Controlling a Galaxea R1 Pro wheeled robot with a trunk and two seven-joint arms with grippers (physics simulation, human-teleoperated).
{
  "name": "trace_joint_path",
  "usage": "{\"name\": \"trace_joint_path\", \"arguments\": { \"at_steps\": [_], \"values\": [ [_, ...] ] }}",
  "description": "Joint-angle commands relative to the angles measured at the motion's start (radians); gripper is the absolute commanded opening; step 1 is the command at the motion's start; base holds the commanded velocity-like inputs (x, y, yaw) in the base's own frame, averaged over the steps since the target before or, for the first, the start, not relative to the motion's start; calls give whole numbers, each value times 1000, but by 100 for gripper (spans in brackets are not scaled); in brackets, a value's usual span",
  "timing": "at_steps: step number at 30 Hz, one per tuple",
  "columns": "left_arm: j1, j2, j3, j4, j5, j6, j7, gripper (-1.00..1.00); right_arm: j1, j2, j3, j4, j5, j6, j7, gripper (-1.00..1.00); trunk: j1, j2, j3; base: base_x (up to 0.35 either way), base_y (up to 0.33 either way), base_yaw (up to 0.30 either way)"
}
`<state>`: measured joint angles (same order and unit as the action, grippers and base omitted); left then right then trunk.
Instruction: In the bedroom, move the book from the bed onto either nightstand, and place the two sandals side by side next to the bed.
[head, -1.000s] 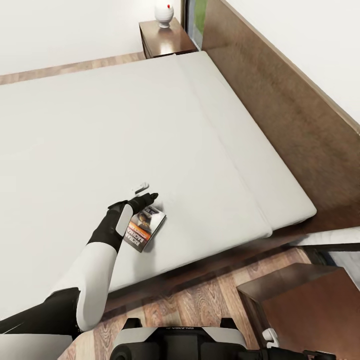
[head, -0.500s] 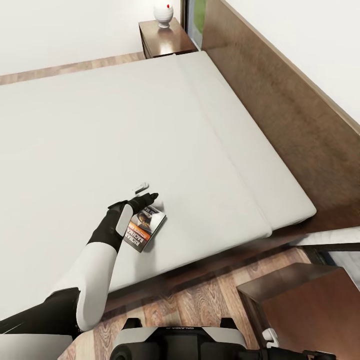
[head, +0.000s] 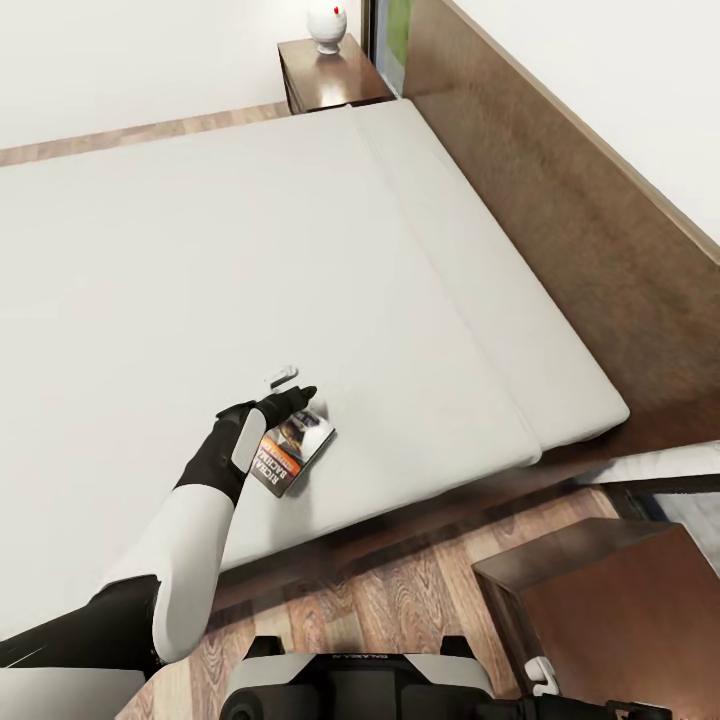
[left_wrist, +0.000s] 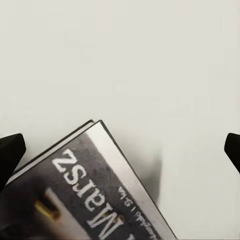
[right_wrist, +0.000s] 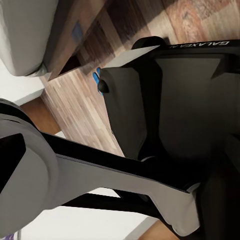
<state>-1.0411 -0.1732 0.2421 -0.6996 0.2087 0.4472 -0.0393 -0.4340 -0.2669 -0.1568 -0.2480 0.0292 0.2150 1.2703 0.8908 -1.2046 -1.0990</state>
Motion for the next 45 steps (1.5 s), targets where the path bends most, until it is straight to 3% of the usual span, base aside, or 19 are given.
{"name": "trace_joint_path", "arguments": {
  "at_steps": [1, 45],
  "values": [
    [0, -1, 6, -1, 3, 7, -4, 100, 0, 0, -6, -1, 3, 10, 4, 100, 0, 0, 0, -18, 0, 0],
    [0, -1, 6, 2, 3, 7, -4, 100, 0, 0, -6, -1, 4, 10, 4, 100, 0, 0, 0, -66, 0, 0]
  ]
}}
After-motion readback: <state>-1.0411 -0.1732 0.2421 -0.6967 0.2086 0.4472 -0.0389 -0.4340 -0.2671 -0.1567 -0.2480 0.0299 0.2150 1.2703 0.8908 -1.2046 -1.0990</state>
